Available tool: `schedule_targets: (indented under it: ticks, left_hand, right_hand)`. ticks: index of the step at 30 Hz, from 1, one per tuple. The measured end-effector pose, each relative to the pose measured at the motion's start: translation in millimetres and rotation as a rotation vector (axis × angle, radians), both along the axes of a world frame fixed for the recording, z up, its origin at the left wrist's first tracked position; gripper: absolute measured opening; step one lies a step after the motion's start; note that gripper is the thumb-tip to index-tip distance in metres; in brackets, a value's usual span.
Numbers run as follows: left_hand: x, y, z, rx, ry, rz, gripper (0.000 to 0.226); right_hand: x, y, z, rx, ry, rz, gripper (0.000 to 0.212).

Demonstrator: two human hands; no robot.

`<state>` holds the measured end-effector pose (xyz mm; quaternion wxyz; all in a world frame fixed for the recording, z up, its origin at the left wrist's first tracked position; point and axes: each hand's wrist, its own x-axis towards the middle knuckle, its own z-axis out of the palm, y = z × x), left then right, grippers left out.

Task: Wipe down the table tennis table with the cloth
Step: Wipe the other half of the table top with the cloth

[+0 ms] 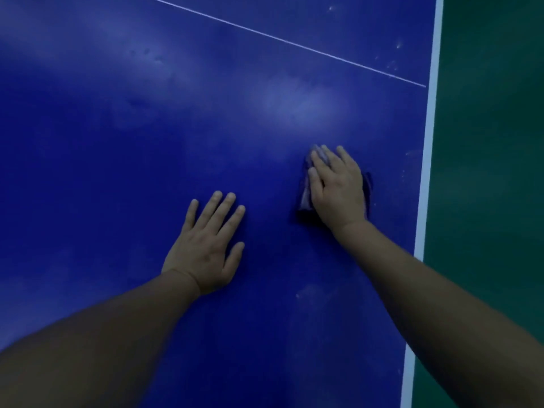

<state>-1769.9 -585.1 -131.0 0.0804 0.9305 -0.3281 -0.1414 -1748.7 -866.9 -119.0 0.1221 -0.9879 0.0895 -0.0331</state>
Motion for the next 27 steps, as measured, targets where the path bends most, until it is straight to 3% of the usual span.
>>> schedule_targets:
  ticks: [3,5,8,10,12,15,20,24,25,27]
  left_hand:
    - [0,2,0,-0.011,0.018,0.013,0.071]
    - [-2,4,1,-0.025,0.033,0.013,0.073]
    - [2,7,5,-0.029,0.094,-0.009,0.072]
    - [2,13,10,-0.015,0.129,-0.034,0.071]
    - [-9,23,16,-0.012,0.087,-0.063,0.072]
    - [-63,48,19,0.007,0.036,-0.049,0.071]
    - [-161,104,5,0.066,0.038,-0.027,0.067]
    - [-164,107,0,0.064,0.011,-0.047,0.067]
    - [-164,107,0,0.059,0.016,-0.039,0.068]
    - [-164,108,-1,0.046,0.025,-0.024,0.069]
  right_hand:
    - [-78,53,1,0.013,-0.006,0.134,0.045]
    - [-144,76,5,0.016,0.057,0.335,0.043]
    - [-154,42,8,-0.040,0.088,0.572,0.039]
    - [-124,21,12,-0.065,0.060,0.467,0.041]
    - [-98,22,16,-0.024,0.078,0.190,0.041]
    - [-109,61,8,0.017,0.074,-0.053,0.041]
    - [-236,143,7,0.031,0.078,0.208,0.043]
    - [-268,120,9,-0.035,0.092,0.503,0.039]
    - [-255,110,10,-0.061,0.071,0.481,0.039]
    - [-223,101,15,-0.038,0.052,0.215,0.039]
